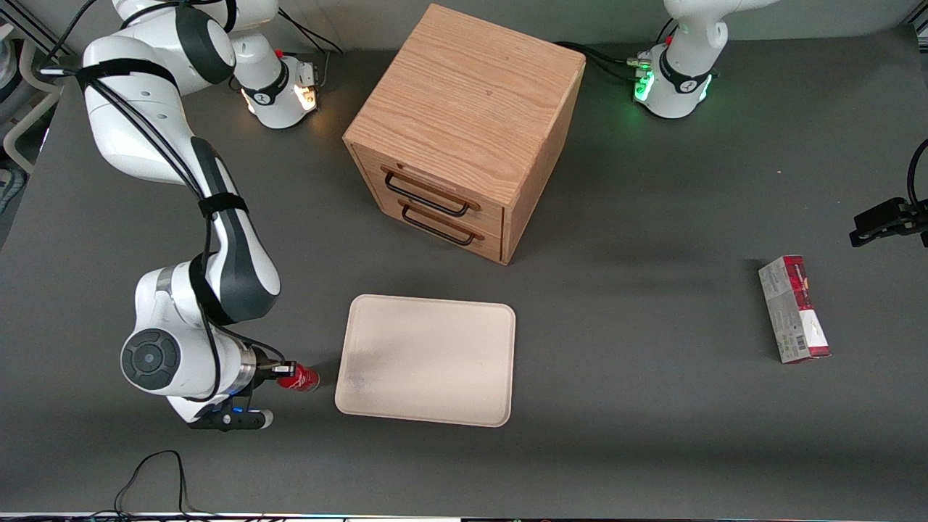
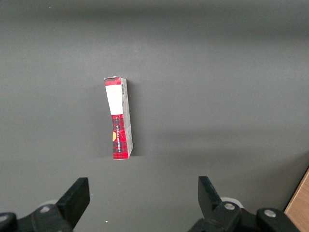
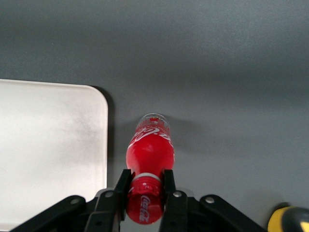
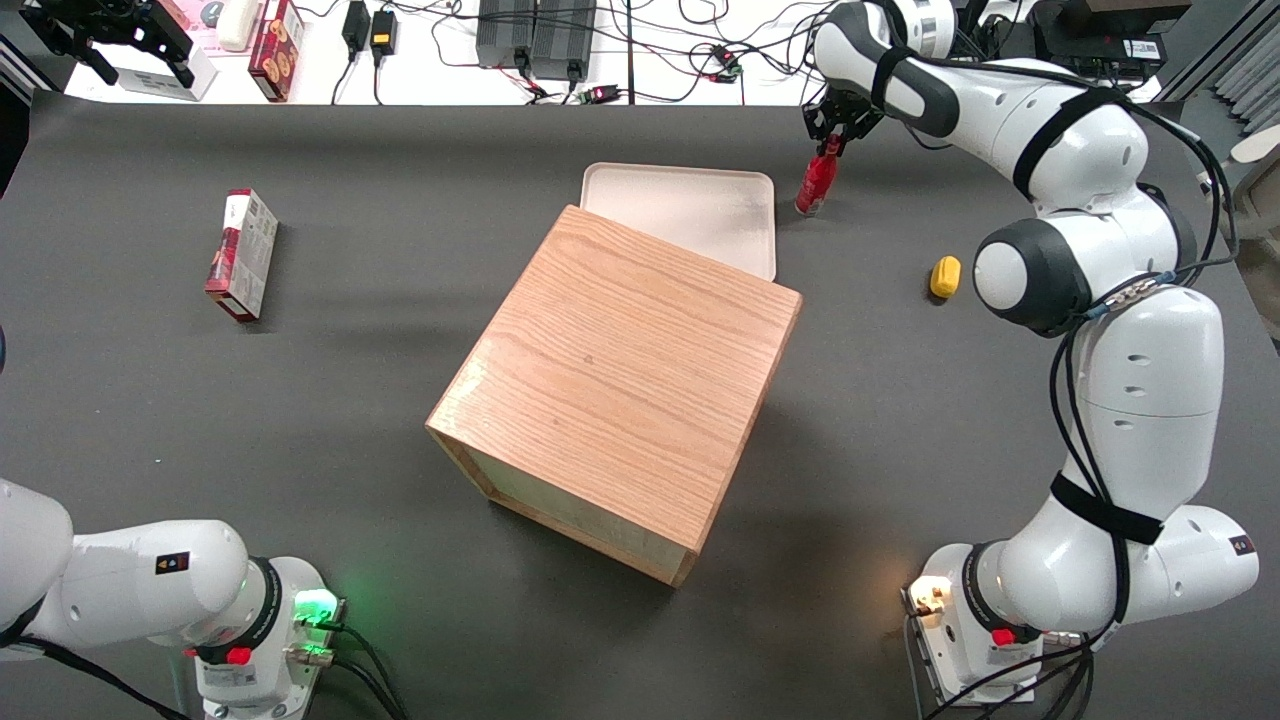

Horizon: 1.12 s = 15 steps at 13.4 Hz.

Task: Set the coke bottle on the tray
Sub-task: 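Lift the bottle up off the table with the right gripper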

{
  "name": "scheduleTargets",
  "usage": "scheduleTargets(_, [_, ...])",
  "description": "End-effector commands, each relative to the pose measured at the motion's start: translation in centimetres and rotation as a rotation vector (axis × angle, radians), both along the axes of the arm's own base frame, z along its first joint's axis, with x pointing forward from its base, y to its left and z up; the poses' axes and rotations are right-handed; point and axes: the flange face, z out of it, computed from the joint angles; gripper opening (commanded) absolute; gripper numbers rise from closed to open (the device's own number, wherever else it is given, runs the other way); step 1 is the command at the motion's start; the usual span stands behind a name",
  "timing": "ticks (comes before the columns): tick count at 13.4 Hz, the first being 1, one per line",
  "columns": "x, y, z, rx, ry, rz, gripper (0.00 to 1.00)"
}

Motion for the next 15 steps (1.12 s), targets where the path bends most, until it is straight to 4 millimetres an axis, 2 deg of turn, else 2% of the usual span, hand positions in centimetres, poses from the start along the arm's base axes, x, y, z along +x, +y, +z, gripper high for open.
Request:
scheduleTargets(1, [-0.9, -0.3, 3.9, -0.027, 0.032, -0.012, 0.0])
scheduleTargets(4, [-3.0, -1.2, 10.6, -0.04, 0.061, -0.012, 0.0])
scheduleTargets(5, [-4.4, -1.5, 13.3, -0.05, 0.089, -0.009, 0.0])
scheduleTargets(7, [-7.2, -3.4, 18.4, -0.046, 0.128, 0.029, 0.0])
scheduleTargets(9, [-11.0, -4.4, 23.3, -0.019, 0.136, 0.029, 0.0])
scheduleTargets(11, [-15.3, -5.1, 26.4, -0.026, 0.137, 0.078, 0.0])
scheduleTargets(13, [-19.0, -6.9, 28.2, -0.016, 0.135, 0.095, 0.0])
scheduleTargets(15, [-20.6, -7.8, 29.7, 0.001, 0.121, 0.104, 0.0])
